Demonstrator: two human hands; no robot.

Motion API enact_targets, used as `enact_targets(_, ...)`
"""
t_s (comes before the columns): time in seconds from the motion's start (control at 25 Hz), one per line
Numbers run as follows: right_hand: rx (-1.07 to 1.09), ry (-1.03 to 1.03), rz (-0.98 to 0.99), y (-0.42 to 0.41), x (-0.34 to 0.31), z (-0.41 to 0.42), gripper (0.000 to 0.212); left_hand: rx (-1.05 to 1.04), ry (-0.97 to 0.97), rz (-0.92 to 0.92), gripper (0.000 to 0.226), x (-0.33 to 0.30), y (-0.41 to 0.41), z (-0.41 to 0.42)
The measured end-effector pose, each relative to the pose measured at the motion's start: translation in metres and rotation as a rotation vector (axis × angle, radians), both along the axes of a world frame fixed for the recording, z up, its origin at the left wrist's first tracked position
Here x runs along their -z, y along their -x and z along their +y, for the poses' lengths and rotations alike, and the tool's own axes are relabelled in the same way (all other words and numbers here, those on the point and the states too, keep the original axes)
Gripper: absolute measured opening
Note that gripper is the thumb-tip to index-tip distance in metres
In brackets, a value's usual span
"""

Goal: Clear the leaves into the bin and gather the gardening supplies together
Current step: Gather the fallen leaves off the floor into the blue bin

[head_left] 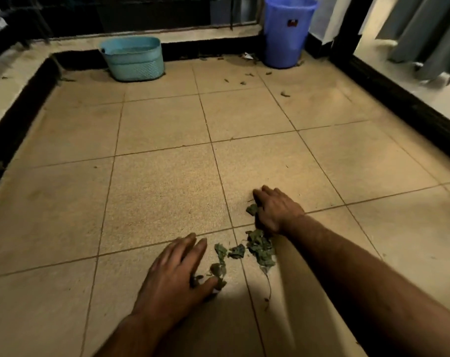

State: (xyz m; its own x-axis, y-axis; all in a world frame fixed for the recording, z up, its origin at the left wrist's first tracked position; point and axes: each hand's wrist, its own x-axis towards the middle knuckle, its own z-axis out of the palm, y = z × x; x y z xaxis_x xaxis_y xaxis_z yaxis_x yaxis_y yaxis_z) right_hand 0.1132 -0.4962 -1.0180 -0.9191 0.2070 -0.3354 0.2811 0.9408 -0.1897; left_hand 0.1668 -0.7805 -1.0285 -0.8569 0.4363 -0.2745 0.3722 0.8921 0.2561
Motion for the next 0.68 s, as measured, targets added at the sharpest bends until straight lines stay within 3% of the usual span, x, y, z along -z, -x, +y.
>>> enact_targets(0.12, -0.063, 0.079, 0.078, -0.033, -0.002, -0.021, 0.055, 0.019, 0.026, -0.119, 0.095, 0.003, -0.005, 0.012)
enact_targets(0.28, -0.17, 0.018, 0.127, -0.093, 0.0, -0.055, 0.042, 0.051, 0.032, -0.093, 0.071, 0.0, -0.013, 0.014)
enact_targets(0.4, -0.135, 0.073, 0.118, -0.102, -0.009, -0.061, 0.05, 0.021, -0.017, -0.047, 0.069, -0.01, -0.019, 0.013)
enact_targets(0.48, -0.188, 0.124, -0.002, -0.103, -0.015, -0.065, 0.066, -0.007, -0.006, -0.125, 0.077, -0.018, -0.024, 0.013)
enact_targets(0.56, -0.27, 0.071, -0.156, -0.103, -0.023, -0.071, 0.067, 0.053, 0.074, -0.193, 0.079, -0.027, -0.029, 0.015)
enact_targets(0.68, -0.196, -0.037, -0.184, -0.103, -0.039, -0.071, 0.058, 0.04, 0.072, -0.007, 0.07, -0.049, -0.034, 0.006)
